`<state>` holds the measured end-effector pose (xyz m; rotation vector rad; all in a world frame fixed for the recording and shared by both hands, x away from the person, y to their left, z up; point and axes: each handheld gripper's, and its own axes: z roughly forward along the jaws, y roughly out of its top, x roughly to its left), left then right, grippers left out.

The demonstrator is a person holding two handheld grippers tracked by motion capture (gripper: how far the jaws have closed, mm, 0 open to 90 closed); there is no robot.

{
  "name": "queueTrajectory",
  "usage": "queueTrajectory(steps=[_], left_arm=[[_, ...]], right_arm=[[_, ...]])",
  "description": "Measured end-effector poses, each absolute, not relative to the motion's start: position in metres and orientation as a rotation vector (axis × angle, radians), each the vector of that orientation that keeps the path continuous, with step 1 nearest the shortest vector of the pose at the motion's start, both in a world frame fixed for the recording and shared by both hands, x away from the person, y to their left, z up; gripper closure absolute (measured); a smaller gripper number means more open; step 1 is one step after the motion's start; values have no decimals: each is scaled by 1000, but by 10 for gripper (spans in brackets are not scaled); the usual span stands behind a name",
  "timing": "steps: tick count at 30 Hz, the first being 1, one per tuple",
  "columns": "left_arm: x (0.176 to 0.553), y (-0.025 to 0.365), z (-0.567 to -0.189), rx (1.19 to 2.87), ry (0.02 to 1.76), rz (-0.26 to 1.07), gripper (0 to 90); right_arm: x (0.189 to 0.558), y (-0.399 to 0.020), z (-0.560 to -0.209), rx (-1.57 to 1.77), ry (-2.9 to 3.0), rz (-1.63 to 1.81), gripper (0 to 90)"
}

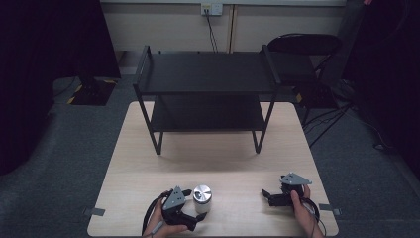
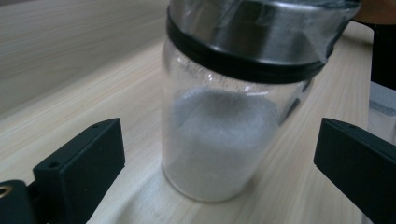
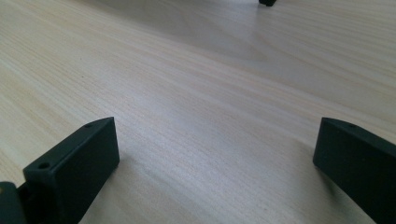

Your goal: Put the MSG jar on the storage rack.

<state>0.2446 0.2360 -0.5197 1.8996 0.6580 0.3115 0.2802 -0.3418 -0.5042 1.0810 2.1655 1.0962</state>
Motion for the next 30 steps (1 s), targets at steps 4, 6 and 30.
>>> queueTrajectory(steps=[4,6,30], left_arm=[[248,229,-521,1896,639,308,50],[248,226,-522,1892,629,324,100],[246,220,-524,1896,597,400,316]], right_arm=[[280,-342,-504,1081,2166,1096,0],[280,-342,-504,1081,2166,1096,0],[281,-343,-504,1077,2170,1097,0]])
